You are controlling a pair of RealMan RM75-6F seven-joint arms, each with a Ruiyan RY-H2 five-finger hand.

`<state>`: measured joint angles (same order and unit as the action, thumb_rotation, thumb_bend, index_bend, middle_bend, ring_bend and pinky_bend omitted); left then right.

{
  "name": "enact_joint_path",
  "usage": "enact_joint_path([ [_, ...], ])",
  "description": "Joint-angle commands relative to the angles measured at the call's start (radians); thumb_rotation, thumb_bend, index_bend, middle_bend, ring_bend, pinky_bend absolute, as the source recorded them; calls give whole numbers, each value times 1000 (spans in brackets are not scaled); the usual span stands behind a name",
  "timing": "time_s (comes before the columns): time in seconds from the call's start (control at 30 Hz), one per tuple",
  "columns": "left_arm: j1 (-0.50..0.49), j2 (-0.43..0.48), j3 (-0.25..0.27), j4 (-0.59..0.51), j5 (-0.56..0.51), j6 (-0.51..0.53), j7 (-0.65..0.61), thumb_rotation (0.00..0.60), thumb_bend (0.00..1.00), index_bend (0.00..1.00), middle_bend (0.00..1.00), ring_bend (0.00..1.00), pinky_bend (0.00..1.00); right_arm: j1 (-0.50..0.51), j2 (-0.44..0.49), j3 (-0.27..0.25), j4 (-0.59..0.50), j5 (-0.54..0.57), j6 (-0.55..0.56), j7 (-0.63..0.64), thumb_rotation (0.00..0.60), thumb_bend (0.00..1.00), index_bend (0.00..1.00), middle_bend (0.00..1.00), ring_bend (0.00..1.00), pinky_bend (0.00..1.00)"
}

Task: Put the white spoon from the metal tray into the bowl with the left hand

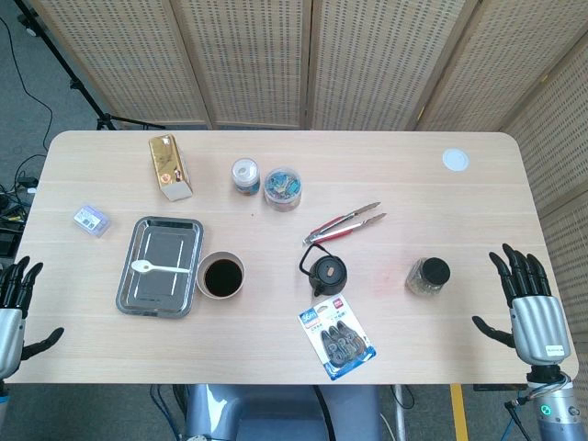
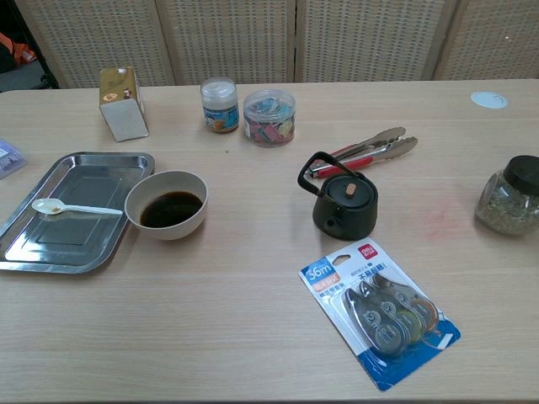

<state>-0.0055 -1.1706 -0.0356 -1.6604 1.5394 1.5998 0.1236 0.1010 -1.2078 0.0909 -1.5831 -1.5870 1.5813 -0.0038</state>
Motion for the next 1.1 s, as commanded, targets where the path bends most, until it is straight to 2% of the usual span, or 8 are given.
enact_joint_path([
  [0.03, 0, 1, 0, -1, -1, -1, -3, 600, 26, 0, 0, 0, 0, 0, -1, 0, 1, 0, 0, -1, 600, 27, 5, 0, 0, 0],
  [0.3, -9, 9, 2, -6, -9, -28, -11, 600, 33, 0, 0, 0, 0, 0, -7, 2, 2, 4, -1, -2, 600, 28, 5, 0, 0, 0],
  [0.43, -19, -2, 3, 12, -10, -45, -16, 600, 92, 9, 0, 0, 0, 2, -8, 3, 0, 15, -11, 2, 600, 28, 5, 0, 0, 0],
  [0.67, -52, -27, -10, 56, -49, -112, -35, 600, 197, 320, 0, 0, 0, 0, 4, 8, -7, 26, -13, 23, 600, 28, 5, 0, 0, 0],
  [0.73, -66, -37, -23, 71, -66, -131, -44, 600, 250, 370, 0, 0, 0, 0, 6, 10, -9, 29, -13, 29, 600, 28, 5, 0, 0, 0],
  [0.83, -94, -56, -45, 100, -104, -178, -64, 600, 323, 382, 0, 0, 0, 0, 9, 12, -11, 34, -15, 37, 600, 28, 5, 0, 0, 0],
  [0.97, -175, -68, -76, 137, -173, -335, -115, 600, 353, 402, 0, 0, 0, 2, 12, 11, -12, 38, -25, 45, 600, 26, 5, 0, 0, 0],
  [1.1, -226, -83, -99, 160, -217, -415, -111, 600, 367, 421, 0, 0, 0, 2, 13, 11, -12, 40, -27, 46, 600, 28, 5, 0, 0, 0],
])
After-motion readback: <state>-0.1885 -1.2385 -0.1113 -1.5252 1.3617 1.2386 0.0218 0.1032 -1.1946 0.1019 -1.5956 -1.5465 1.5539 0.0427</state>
